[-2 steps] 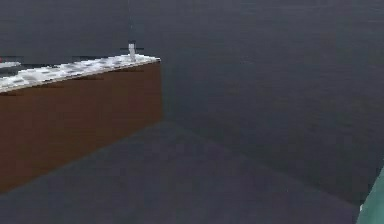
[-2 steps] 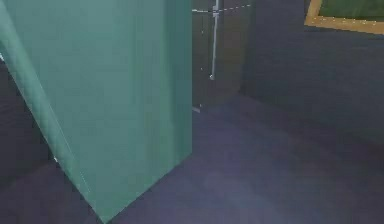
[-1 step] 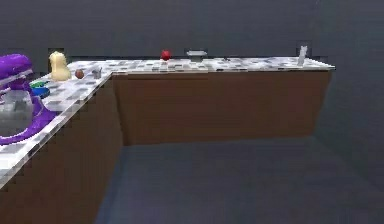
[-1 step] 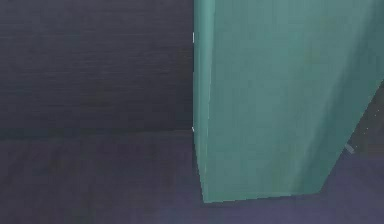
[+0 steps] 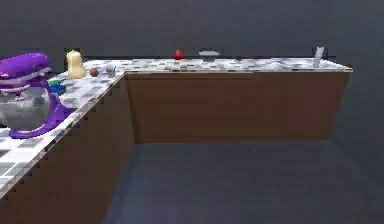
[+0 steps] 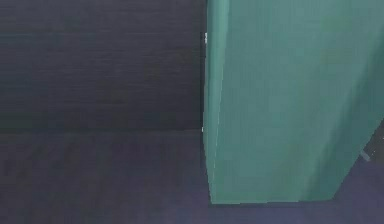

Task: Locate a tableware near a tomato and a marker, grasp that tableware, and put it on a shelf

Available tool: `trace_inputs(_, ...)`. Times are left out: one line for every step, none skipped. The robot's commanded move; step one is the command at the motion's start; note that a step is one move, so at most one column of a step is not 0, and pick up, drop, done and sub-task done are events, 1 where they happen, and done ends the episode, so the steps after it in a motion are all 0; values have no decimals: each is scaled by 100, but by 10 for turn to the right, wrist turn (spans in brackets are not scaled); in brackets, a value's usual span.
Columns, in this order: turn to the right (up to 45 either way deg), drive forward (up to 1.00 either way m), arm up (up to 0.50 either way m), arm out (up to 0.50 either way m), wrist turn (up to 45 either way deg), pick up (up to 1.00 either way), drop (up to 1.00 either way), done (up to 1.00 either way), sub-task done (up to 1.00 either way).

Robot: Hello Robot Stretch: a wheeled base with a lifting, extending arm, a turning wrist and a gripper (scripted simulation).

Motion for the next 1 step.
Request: trace_inputs(0, 100, 0, 0, 0, 0, 0, 0, 0)
